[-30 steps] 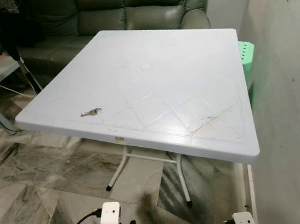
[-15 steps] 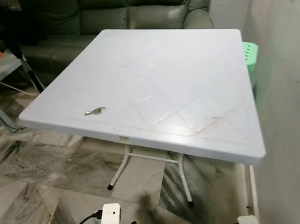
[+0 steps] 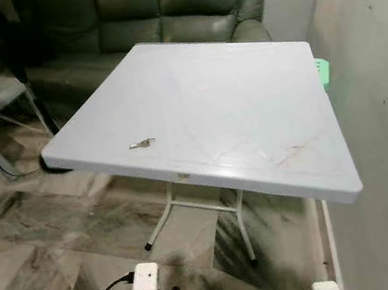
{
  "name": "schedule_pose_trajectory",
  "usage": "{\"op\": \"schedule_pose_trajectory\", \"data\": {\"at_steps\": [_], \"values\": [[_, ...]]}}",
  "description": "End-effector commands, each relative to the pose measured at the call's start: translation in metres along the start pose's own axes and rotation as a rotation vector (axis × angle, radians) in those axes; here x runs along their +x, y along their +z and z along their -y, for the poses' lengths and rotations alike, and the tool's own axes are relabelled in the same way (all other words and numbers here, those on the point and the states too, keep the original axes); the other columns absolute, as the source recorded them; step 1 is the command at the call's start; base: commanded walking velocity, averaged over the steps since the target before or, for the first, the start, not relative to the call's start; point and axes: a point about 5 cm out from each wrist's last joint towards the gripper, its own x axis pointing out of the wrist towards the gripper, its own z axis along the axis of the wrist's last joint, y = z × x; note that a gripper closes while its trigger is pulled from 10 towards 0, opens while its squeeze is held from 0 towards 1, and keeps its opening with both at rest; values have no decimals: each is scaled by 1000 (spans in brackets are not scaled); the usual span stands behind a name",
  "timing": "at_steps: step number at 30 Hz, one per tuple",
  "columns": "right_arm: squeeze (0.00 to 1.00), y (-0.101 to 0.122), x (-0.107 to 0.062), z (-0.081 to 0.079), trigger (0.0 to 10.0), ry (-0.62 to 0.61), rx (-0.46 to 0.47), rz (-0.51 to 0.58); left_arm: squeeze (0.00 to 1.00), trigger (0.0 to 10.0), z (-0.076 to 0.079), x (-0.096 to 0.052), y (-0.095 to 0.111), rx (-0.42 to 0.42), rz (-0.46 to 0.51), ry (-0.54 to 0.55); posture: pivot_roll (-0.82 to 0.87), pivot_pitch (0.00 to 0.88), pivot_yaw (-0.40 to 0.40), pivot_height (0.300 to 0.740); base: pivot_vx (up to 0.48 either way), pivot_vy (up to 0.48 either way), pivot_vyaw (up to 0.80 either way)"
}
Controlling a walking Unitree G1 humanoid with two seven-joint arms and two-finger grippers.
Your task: Hang keys on a hook
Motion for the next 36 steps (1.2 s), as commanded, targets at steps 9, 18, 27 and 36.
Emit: {"op": "schedule_pose_trajectory", "data": {"at_steps": [9, 18, 27, 36], "values": [[0, -3, -2, 9, 10000, -20, -4, -11, 0, 10000, 7, 3, 8, 0, 22, -16, -37, 0, -18, 740, 0, 433, 0], [0, -3, -2, 9, 10000, -21, -2, -12, 0, 10000, 9, 3, 9, -6, 24, -17, -38, 0, -21, 740, 0, 433, 0], [0, -3, -2, 9, 10000, -21, 0, -11, 0, 10000, 8, 3, 10, -4, 28, -15, -38, 0, -21, 740, 0, 433, 0], [0, -2, -2, 9, 10000, -22, 1, -12, 0, 10000, 8, 4, 12, -3, 31, -13, -37, 0, -21, 740, 0, 435, 0]]}}
